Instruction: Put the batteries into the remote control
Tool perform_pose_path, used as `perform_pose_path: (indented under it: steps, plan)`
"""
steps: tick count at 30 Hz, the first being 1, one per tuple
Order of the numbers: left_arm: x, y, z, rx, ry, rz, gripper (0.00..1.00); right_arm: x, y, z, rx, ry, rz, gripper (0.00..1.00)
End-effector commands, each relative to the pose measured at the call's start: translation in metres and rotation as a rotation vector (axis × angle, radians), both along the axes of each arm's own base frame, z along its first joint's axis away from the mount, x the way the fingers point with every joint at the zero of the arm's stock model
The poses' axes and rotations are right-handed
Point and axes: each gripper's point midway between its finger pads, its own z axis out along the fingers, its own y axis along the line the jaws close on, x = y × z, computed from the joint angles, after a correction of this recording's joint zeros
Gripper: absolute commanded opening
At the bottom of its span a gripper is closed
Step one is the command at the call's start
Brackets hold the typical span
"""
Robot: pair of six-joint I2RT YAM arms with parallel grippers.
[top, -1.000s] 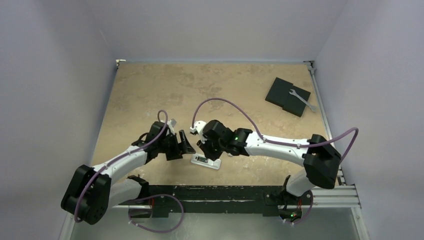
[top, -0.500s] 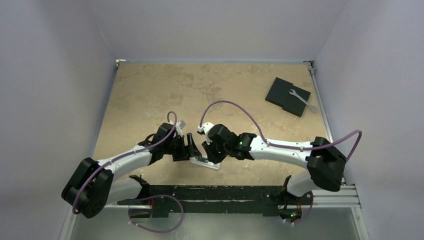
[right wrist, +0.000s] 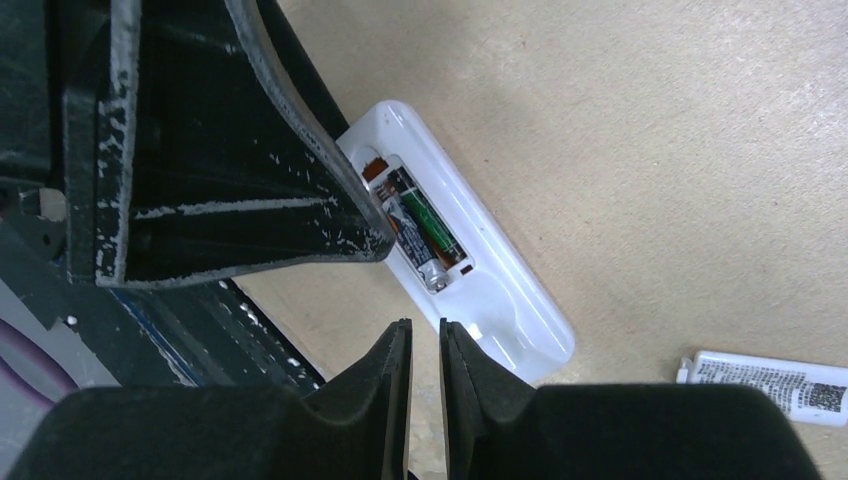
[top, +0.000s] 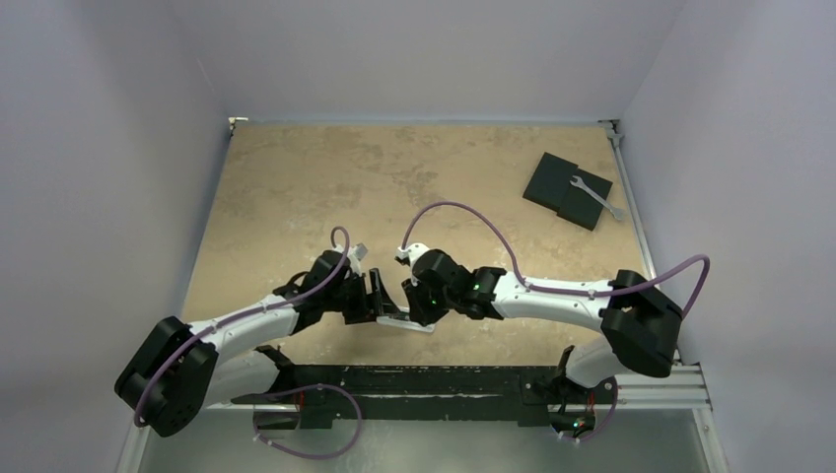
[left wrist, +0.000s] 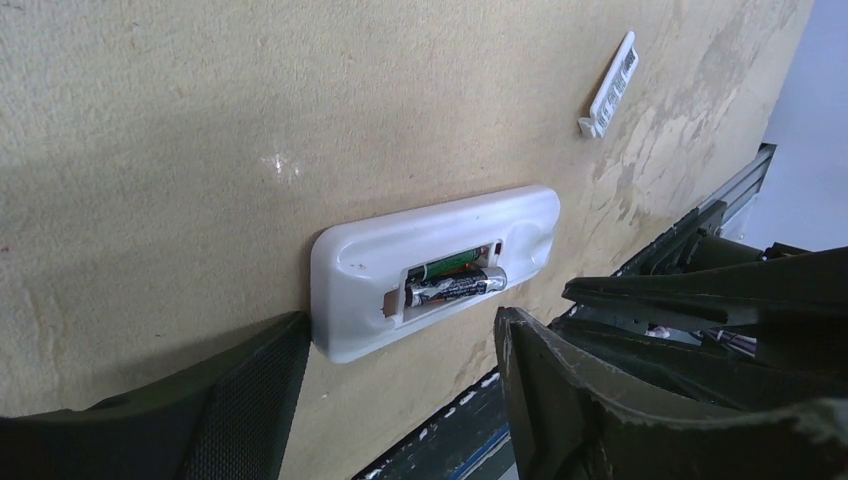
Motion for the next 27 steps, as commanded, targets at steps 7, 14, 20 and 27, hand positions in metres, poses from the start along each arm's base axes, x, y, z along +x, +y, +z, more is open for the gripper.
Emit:
perform_pose_path:
  steps: [7, 14, 20, 27]
  plan:
    - [-0.014, -0.002, -0.007, -0.011, 0.029, 0.020, 0.66, 0.008, 0.007, 0.006, 0.054, -0.014, -0.068, 0.23]
    - [-0.018, -0.013, -0.005, -0.029, 0.008, 0.010, 0.64, 0.011, 0.002, 0.000, 0.040, -0.006, -0.108, 0.23]
    - [-0.019, -0.014, -0.005, -0.026, 0.001, 0.010, 0.63, 0.016, -0.002, -0.004, 0.022, -0.012, -0.145, 0.24]
    - [-0.015, -0.009, -0.003, 0.024, -0.016, 0.013, 0.63, 0.019, -0.008, -0.011, -0.012, -0.011, -0.175, 0.24]
